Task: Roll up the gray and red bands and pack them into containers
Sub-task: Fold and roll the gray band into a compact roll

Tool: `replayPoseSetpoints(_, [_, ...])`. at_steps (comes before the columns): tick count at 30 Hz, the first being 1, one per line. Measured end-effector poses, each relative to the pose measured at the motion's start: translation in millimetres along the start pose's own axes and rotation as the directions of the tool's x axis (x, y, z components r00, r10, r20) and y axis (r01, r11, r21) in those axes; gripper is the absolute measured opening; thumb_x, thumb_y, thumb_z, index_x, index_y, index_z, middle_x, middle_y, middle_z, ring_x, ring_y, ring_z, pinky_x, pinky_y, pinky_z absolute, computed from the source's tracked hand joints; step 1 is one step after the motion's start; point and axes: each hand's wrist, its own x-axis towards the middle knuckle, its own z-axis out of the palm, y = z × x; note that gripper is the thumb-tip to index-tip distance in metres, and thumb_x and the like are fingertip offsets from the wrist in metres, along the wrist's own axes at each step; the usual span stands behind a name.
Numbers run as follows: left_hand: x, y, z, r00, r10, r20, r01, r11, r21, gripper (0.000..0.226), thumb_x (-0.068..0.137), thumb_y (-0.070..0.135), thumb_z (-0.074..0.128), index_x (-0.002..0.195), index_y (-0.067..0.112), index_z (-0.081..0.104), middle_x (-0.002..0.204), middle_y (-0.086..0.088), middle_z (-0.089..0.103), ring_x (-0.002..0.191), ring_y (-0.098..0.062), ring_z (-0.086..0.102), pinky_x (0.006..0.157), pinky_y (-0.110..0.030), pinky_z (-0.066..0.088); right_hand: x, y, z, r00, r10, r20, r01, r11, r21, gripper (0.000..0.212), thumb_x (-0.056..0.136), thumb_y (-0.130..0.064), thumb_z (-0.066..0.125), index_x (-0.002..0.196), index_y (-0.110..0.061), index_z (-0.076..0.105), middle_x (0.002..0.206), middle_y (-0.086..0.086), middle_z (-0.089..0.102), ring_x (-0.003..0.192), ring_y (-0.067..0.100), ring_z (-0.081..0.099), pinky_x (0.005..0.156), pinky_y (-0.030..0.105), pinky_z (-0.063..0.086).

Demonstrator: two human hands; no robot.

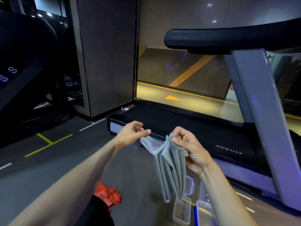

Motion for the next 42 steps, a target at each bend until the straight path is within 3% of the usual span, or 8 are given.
replayPoseSetpoints(5, [-5.8,-1.4,-0.7,0.987,-0.018,0.162,0.004,0.996,0.091,0.119,0.059,0.070,0.086,0.154,0.023,0.033,0.138,0.016,0.054,0.124,-0.007,0.055,0.105,-0.032,0.047,-1.9,8.0,-7.8,0.998,0.026,-0.050,-0.029,0.998,-0.062,0.042,0.062,-0.027,0.099,0.083,-0.013,0.065,0.070,0.004,0.062,0.062,0.013,0.062,0.062,0.022,0.053])
replayPoseSetpoints(10, [-7.9,-4.7,-1.7,0.981,0.052,0.187,-0.070,0.993,0.093,0.119,0.063,0.053,0.091,0.159,0.021,0.027,0.143,0.014,0.050,0.130,-0.006,0.050,0.096,-0.012,0.043,0.3,10.7,-12.8,0.992,0.014,-0.124,-0.014,1.000,-0.002,0.047,0.055,-0.029,0.102,0.081,-0.014,0.066,0.074,0.004,0.065,0.062,0.012,0.064,0.059,0.024,0.055])
replayPoseSetpoints(16, [-10.0,10.1,-0.1,0.971,0.238,0.001,-0.237,0.969,-0.074,0.093,0.072,0.021,0.093,0.151,0.022,0.043,0.136,0.013,0.061,0.130,-0.004,0.056,0.117,-0.033,0.039,7.8,12.5,-9.2,0.964,-0.038,-0.263,0.033,0.999,-0.022,0.022,0.072,-0.015,0.087,0.078,-0.018,0.067,0.083,0.005,0.069,0.072,0.016,0.062,0.064,0.025,0.053])
replayPoseSetpoints(20, [-18.9,8.4,9.0,0.947,0.315,0.069,-0.322,0.938,0.129,0.112,0.064,0.045,0.091,0.156,0.023,0.031,0.144,0.014,0.045,0.133,-0.005,0.048,0.105,-0.014,0.041,15.0,7.4,-4.4,0.951,-0.092,-0.297,0.093,0.996,-0.010,0.016,0.080,-0.008,0.080,0.080,-0.018,0.067,0.082,0.005,0.069,0.069,0.014,0.065,0.067,0.029,0.057])
replayPoseSetpoints(23, [-23.5,5.4,9.4,0.944,0.320,0.084,-0.331,0.907,0.259,0.114,0.069,0.037,0.092,0.160,0.020,0.024,0.146,0.013,0.039,0.127,-0.002,0.047,0.094,-0.002,0.036,18.3,1.1,-2.2,0.943,-0.109,-0.314,0.123,0.992,0.024,0.019,0.078,-0.008,0.079,0.087,-0.013,0.063,0.081,0.005,0.068,0.068,0.013,0.066,0.065,0.026,0.058])
replayPoseSetpoints(28, [-23.2,10.5,0.2,0.953,0.295,0.062,-0.302,0.936,0.182,0.122,0.057,0.065,0.086,0.157,0.024,0.031,0.143,0.016,0.045,0.129,-0.003,0.049,0.108,-0.020,0.039,16.8,-3.2,-0.4,0.941,-0.116,-0.317,0.122,0.993,0.000,0.019,0.075,-0.010,0.078,0.086,-0.014,0.062,0.080,0.004,0.069,0.070,0.012,0.066,0.064,0.024,0.056])
replayPoseSetpoints(34, [-27.9,44.5,-8.7,0.923,0.354,-0.149,-0.370,0.924,-0.093,0.034,0.094,-0.001,0.068,0.122,0.017,0.068,0.112,0.000,0.077,0.112,-0.016,0.071,0.102,-0.043,0.055,26.2,2.7,6.2,0.887,-0.156,-0.434,0.120,0.987,-0.109,0.016,0.079,-0.009,0.078,0.088,-0.013,0.065,0.085,0.007,0.071,0.074,0.014,0.068,0.071,0.028,0.056])
replayPoseSetpoints(42, [-49.9,81.0,-2.7,0.936,0.325,-0.137,-0.351,0.828,-0.437,0.034,0.097,0.037,0.067,0.124,0.016,0.068,0.117,-0.008,0.075,0.116,-0.027,0.069,0.102,-0.047,0.054,52.6,7.4,24.3,0.627,-0.292,-0.722,0.178,0.956,-0.233,0.014,0.085,-0.011,0.082,0.092,-0.011,0.070,0.086,0.006,0.076,0.080,0.015,0.070,0.080,0.035,0.058])
